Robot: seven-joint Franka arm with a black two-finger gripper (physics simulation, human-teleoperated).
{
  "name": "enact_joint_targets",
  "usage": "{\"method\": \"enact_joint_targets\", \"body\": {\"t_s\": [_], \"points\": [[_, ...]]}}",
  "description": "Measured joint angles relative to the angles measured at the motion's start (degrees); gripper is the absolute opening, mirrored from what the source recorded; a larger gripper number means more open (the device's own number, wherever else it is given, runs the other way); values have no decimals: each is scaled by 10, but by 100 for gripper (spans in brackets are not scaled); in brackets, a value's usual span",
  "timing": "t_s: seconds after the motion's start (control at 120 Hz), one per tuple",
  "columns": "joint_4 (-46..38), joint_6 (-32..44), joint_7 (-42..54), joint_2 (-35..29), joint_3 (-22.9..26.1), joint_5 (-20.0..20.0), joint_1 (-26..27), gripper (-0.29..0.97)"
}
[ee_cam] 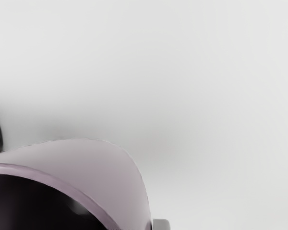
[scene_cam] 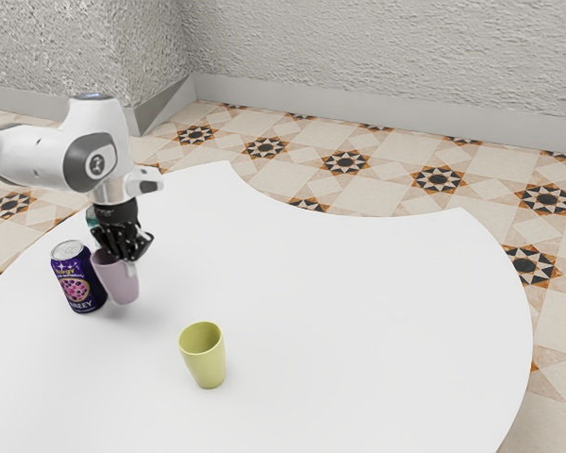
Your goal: Place the left cup onto the right cup
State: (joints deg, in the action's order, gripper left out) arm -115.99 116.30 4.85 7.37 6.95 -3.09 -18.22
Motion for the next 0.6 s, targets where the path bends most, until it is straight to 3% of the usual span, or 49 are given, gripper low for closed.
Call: {"method": "enact_joint_targets", "body": {"t_s": [0.3, 0.6], "points": [[-33, -6, -12, -61, 39, -2, 6, -9], [-61, -21, -26, -126, 110, -1, -18, -9]]}}
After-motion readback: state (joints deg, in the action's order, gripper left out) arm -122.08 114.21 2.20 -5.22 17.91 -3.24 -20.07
